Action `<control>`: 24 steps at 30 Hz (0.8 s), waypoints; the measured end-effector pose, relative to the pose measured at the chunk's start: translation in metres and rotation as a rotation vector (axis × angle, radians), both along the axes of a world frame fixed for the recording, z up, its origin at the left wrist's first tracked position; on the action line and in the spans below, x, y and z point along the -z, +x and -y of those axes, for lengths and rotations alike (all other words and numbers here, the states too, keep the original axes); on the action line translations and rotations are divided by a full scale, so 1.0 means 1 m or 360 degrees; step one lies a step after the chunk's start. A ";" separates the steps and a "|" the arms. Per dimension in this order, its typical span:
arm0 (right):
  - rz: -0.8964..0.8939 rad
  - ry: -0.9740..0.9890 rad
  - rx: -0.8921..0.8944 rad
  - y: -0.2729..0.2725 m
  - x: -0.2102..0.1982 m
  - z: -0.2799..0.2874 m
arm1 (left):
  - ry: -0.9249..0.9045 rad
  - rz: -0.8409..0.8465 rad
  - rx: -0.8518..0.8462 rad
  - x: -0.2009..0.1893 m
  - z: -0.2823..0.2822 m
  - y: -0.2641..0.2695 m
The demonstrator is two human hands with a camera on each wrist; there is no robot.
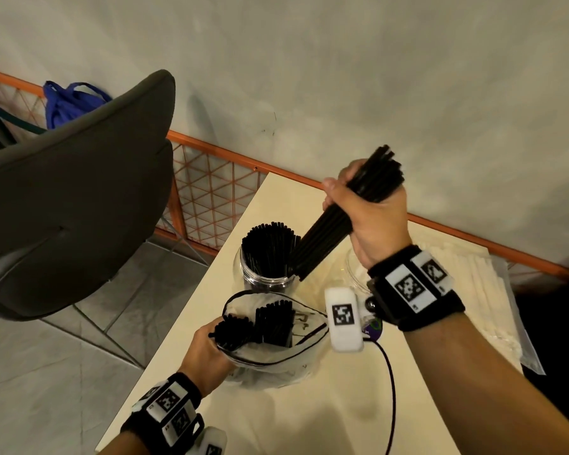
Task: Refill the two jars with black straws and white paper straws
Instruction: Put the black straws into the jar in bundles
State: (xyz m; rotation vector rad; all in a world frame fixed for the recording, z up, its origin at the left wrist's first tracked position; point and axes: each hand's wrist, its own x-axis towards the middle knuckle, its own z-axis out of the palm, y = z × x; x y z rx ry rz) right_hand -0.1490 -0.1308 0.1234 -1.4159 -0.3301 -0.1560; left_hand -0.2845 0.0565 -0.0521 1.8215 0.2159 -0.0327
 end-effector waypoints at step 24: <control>-0.0065 -0.0480 -0.0071 0.050 0.032 -0.059 | 0.0088 0.0039 0.0075 0.013 -0.003 -0.003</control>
